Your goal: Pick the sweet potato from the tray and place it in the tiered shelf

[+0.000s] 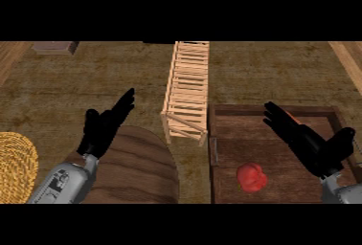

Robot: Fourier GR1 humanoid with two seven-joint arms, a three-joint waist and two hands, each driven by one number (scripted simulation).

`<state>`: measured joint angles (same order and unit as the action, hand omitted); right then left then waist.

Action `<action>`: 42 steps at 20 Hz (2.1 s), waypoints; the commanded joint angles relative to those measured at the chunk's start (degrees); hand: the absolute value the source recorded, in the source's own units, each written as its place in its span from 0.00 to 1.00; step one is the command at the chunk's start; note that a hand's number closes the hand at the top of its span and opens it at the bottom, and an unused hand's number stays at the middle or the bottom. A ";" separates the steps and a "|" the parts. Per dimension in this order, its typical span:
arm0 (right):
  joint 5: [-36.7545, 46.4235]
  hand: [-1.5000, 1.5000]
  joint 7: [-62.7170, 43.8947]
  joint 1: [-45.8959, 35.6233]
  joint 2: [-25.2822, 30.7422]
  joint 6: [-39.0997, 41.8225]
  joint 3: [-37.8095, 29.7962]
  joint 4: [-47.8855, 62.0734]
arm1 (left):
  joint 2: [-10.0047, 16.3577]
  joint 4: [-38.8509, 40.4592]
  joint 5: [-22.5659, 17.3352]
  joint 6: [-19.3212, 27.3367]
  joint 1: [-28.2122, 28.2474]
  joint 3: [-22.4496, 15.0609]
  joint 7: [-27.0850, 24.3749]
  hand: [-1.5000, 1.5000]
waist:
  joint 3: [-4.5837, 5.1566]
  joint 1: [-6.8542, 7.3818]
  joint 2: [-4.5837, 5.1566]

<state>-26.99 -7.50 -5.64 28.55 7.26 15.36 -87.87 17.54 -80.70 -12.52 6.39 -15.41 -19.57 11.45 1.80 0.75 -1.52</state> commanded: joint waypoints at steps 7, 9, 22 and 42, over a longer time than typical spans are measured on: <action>8.64 1.00 7.91 -15.25 11.07 4.31 -10.58 0.65 | 0.68 -6.17 2.29 11.58 3.14 9.51 -5.42 0.50 | -1.72 2.71 0.99; -6.97 0.00 7.66 -18.66 2.35 15.22 -9.54 12.27 | 2.04 -9.32 1.81 10.98 5.54 11.02 -6.00 0.50 | -1.89 2.54 1.90; 1.25 0.00 17.69 -25.62 26.90 55.58 -13.90 11.40 | 1.69 -12.14 1.76 12.00 9.06 13.25 -6.29 0.50 | -1.90 0.23 1.64; 55.72 0.00 16.98 -14.42 22.50 30.28 -1.00 -19.32 | 0.72 -10.20 3.08 9.99 8.96 15.43 -6.44 0.50 | -1.82 -0.77 1.67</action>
<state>19.31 7.59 -22.28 52.58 41.89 11.54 -106.59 19.22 -94.56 -9.91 17.26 -4.56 -4.73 6.91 -0.04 0.10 -0.01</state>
